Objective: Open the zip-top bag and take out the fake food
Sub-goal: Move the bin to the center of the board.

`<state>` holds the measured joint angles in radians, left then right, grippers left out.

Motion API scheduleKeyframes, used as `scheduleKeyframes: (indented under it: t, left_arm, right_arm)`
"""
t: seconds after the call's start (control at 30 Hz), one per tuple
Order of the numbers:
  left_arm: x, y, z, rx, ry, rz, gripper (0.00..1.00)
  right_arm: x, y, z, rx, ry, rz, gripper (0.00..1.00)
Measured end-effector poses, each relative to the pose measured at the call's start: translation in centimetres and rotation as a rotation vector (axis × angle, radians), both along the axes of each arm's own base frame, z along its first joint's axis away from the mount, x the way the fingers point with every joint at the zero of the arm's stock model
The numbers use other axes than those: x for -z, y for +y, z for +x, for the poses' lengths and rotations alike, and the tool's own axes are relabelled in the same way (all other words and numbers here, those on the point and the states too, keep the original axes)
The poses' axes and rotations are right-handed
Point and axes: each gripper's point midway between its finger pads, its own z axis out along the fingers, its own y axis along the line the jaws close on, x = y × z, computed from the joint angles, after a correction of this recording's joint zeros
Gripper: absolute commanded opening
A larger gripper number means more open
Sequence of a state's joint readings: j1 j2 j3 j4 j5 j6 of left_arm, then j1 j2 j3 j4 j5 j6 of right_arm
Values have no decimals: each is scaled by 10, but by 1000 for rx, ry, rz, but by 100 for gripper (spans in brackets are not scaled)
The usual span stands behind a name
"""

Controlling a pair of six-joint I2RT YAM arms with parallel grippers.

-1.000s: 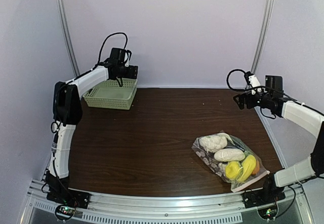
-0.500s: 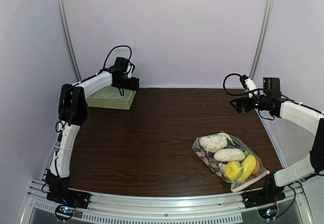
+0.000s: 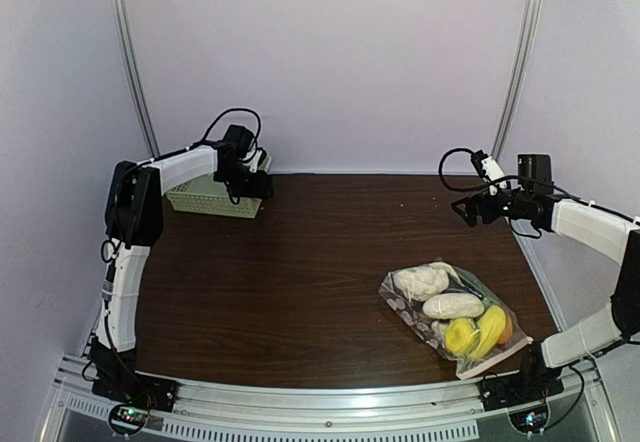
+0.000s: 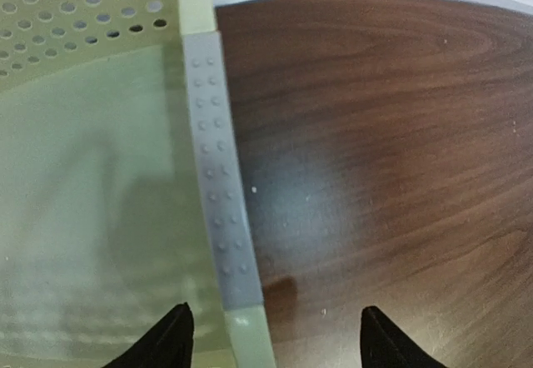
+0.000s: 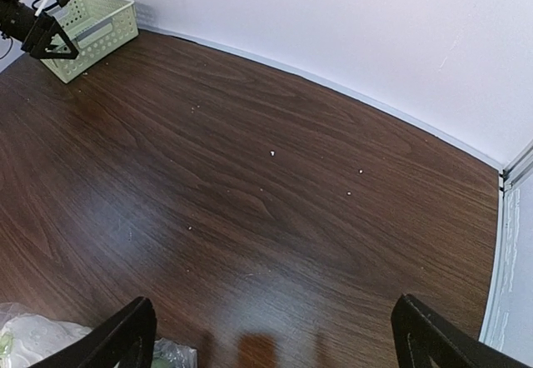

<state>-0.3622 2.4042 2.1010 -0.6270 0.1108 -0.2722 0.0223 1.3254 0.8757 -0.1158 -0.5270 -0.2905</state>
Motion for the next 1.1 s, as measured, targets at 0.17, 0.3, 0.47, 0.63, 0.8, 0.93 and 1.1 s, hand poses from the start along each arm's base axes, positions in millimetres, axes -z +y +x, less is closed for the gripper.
scheduleKeyframes:
  t: [0.17,0.3,0.47,0.63,0.8,0.93,1.1]
  left_arm:
    - [-11,0,-52,38,86,24,63]
    - [-34,-17,-110,128,121,18,58]
    - [-14,-8,-212,217,265,28,55]
    - [5,40,-276,162,378,98,67]
    - [-55,65,-250,-14,155,71,74]
    - [-83,78,-210,-209,23,-36,70]
    - [-63,66,-162,-354,30,-139,70]
  right_arm:
    - [0,2,-1,-13,0,6,100]
    - [1,3,-2,-21,3,5,99]
    - [7,6,-2,-37,20,1,99]
    - [13,12,-4,-57,38,5,98]
    - [17,19,-6,-77,55,9,98]
    - [20,22,-7,-87,64,8,98]
    - [20,23,-8,-88,65,9,99]
